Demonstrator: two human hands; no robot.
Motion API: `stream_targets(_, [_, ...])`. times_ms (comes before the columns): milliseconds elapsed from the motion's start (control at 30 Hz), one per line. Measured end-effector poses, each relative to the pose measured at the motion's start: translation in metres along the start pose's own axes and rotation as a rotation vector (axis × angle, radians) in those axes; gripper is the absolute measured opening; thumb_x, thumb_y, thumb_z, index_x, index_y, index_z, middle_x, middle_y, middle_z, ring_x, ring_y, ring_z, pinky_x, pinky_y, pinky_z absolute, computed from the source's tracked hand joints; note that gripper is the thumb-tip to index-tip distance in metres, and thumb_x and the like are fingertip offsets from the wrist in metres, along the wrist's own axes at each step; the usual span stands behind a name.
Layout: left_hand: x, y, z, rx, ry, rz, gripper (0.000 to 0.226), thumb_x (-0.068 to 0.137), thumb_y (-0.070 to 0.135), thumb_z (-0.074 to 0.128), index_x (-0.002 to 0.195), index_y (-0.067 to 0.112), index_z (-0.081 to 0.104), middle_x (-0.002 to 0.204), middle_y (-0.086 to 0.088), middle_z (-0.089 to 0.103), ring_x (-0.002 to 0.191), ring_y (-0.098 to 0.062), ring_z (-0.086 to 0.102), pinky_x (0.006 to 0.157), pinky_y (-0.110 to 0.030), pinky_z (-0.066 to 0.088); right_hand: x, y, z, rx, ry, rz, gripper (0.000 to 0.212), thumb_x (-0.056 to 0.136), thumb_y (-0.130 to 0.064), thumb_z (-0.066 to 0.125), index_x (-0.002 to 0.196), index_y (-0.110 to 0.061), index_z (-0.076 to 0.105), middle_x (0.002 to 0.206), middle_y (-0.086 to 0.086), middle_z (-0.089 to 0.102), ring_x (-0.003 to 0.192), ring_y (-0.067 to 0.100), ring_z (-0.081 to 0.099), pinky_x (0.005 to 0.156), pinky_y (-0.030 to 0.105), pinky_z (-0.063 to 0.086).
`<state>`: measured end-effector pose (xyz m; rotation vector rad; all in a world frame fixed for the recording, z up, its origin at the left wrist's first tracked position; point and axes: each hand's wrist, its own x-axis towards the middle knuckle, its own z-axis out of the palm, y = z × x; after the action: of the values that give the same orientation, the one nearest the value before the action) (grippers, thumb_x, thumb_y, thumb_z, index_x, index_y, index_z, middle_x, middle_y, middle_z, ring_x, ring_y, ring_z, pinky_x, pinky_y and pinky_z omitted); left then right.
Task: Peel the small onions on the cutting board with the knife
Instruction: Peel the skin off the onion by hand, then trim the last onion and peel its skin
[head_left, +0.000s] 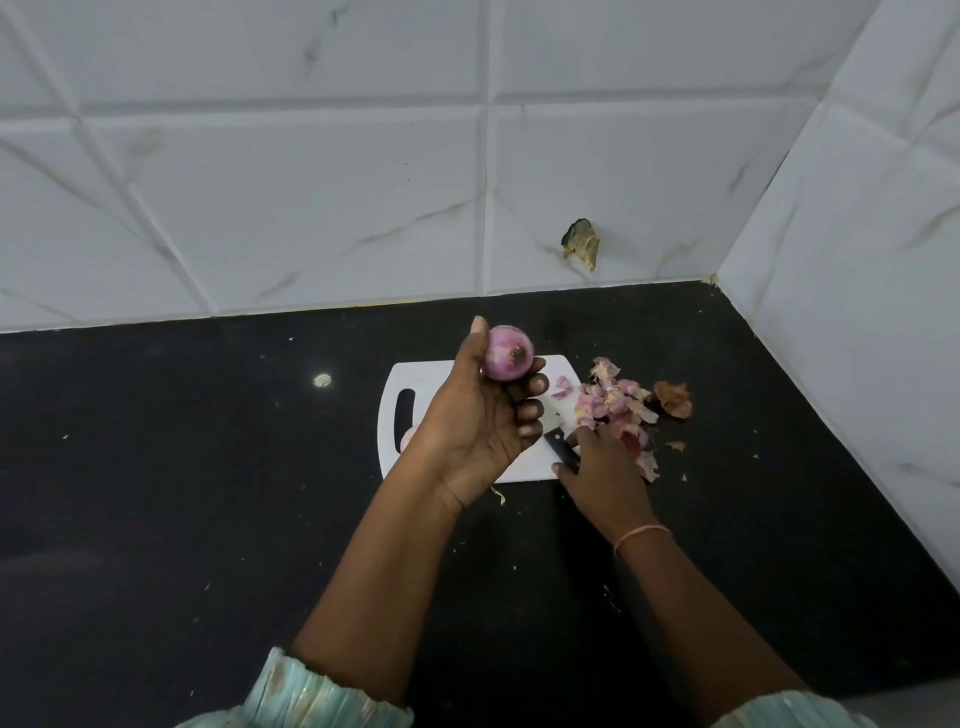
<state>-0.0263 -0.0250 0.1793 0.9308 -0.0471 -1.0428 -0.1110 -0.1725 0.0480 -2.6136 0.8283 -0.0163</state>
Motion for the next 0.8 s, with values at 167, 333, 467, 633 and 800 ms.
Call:
stream_targets(167, [0.016,-0.009,-0.014,-0.059,0.168,0.047,0.032,0.099,0.029,0.053,0.118,0.005,0.061,0.087,-0.01,0.066,0.064,-0.014,0.056,0.061,-0.025,0.047,0.004,-0.007,-0.008,0.121,-0.073,0.139,0.025,0.094,-0.024,0.057,0.113,-0.011,0.05,0.105,0.007,0.057,0.092,0.02,0.057,0.071,0.03,0.048])
stream_targets(333, [0.041,-0.034,-0.042,0.357,0.277,0.226,0.037,0.089,0.008,0.07,0.123,0.013,0.057,0.115,-0.008,0.068,0.094,-0.016,0.07,0.086,-0.027,0.058,-0.003,-0.006,-0.013,0.581,-0.033,0.309,0.031,0.099,-0.039,0.048,0.109,-0.01,0.05,0.09,0.009,0.057,0.073,0.019,0.055,0.059,0.032,0.042])
stream_targets(467, [0.067,-0.058,-0.064,0.881,0.286,0.424,0.046,0.078,-0.003,0.073,0.115,0.019,0.06,0.116,0.005,0.061,0.104,-0.013,0.063,0.081,-0.018,0.053,-0.015,-0.008,-0.016,0.933,-0.039,0.379,0.03,0.098,-0.049,0.048,0.108,-0.022,0.053,0.072,0.004,0.049,0.055,0.013,0.045,0.042,0.021,0.035])
stream_targets(633, [0.089,-0.079,-0.086,1.105,0.338,0.536,0.044,0.077,-0.001,0.075,0.112,0.021,0.059,0.117,0.005,0.056,0.108,-0.011,0.058,0.086,-0.013,0.049,-0.022,-0.006,-0.011,0.687,0.073,0.185,0.032,0.1,-0.041,0.045,0.095,-0.012,0.056,0.074,0.008,0.054,0.064,0.021,0.049,0.055,0.03,0.035])
stream_targets(800, [0.076,-0.096,-0.088,0.902,0.544,0.731,0.045,0.079,0.005,0.08,0.114,0.022,0.056,0.112,0.011,0.06,0.102,-0.005,0.06,0.085,-0.013,0.049,-0.034,-0.009,0.001,0.392,0.036,0.109,0.028,0.101,-0.042,0.042,0.095,-0.016,0.05,0.071,0.001,0.055,0.063,0.016,0.056,0.053,0.035,0.042])
